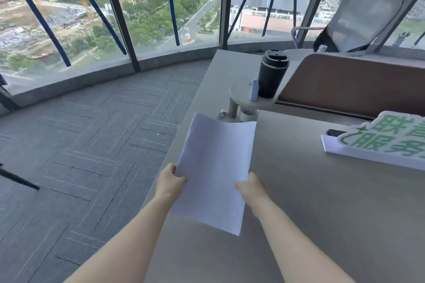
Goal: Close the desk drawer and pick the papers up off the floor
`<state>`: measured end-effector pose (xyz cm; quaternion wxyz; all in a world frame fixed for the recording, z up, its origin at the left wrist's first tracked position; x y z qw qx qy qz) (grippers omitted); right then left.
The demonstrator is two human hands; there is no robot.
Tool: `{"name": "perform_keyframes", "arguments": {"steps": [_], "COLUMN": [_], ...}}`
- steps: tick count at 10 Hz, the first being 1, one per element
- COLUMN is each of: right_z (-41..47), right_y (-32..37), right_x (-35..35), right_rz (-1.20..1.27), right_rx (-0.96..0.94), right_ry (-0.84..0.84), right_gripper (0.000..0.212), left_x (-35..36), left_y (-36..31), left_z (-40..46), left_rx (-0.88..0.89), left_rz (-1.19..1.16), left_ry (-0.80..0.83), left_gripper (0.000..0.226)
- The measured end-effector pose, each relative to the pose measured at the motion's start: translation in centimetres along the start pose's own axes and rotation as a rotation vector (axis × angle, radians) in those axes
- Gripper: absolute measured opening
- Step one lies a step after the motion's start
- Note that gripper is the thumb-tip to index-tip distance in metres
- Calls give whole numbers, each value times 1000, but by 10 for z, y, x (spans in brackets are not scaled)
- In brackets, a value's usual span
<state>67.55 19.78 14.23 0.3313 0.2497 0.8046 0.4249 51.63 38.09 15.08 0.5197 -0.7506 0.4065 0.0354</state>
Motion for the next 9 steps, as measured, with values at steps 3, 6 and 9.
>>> {"name": "perform_keyframes", "arguments": {"steps": [3, 6, 9], "right_z": [79, 73, 24], "right_y": [5, -3, 7], "right_x": [63, 56, 18], "right_rz": [-136, -521, -85], "right_rx": [79, 170, 26], "right_ry": [18, -197, -286], "right_gripper": [30, 34, 11], "left_x": [-15, -8, -27], "left_y": [10, 25, 39], "left_z": [93, 115, 60], "left_rx": [-51, -43, 24], "left_rz": [165, 414, 452], "left_ry": [6, -74, -219], "left_gripper": [25, 58, 56]}}
Point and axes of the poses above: each hand's wrist, its own z-axis towards the middle knuckle, its own x-axis out of the palm, y = z × x, the point moved 7 cm from there along z, towards the middle knuckle, and after that the axes turned 6 degrees about -x, right-handed, at the moved point
